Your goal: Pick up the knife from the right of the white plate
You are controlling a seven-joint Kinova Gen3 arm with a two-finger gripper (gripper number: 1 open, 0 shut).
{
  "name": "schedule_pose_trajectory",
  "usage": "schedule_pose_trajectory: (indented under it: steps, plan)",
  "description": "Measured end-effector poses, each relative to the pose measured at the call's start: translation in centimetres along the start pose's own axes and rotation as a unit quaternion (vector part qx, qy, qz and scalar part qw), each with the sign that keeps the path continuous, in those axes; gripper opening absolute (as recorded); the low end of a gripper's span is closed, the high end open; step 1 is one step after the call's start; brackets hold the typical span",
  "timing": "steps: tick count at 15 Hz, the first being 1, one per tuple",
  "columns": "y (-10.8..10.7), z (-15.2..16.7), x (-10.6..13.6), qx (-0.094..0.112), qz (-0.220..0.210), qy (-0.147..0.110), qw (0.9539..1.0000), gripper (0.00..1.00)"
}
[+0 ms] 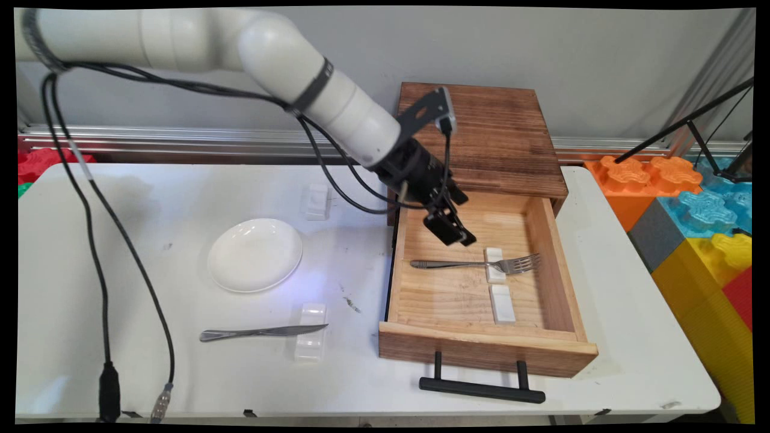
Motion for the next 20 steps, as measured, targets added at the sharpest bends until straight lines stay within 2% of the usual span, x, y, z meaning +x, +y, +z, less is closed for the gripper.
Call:
schedule_pose_trajectory:
  steps: [7, 13, 20]
  plan:
    - [2.0, -7.0, -0.1, 0.004, -0.039, -0.046, 0.9982, 1.0]
    - [4.4, -12.3, -2.7, 0.002, -0.074, -0.088, 0.9934, 1.0]
    - [6.5, -15.5, -6.2, 0.005, -0.101, -0.099, 0.99, 1.0]
